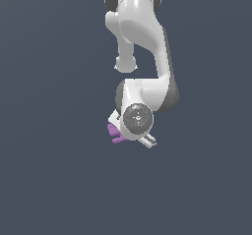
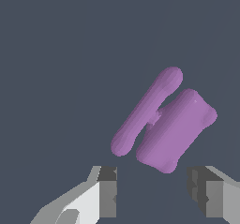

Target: Pick up the object and move it to a goal position.

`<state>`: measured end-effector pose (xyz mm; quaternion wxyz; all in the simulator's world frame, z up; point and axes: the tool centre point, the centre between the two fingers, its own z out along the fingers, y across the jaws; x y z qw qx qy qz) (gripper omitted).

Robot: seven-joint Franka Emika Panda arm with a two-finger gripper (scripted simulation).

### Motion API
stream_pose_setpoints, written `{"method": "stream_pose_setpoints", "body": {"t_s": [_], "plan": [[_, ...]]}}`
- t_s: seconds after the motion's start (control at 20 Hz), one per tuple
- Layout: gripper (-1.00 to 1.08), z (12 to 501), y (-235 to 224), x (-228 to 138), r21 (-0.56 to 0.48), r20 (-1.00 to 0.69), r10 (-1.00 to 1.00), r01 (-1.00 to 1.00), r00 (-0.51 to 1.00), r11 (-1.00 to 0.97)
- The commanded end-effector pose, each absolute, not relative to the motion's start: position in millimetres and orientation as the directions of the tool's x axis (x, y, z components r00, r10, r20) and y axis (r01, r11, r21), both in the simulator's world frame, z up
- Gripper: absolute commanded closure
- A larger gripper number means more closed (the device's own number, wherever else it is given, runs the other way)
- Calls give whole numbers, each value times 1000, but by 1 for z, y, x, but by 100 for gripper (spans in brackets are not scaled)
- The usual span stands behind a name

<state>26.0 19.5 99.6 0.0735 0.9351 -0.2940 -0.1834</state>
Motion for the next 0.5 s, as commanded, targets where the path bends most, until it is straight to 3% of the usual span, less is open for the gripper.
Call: {"method": "stream_pose_setpoints", "body": {"t_s": [0.0,0.45], "plan": [[-20,92,18,27,279,-318,-630,-565,709,-777],[-20,66,12,28,395,-359,-782,-675,510,-623]]}}
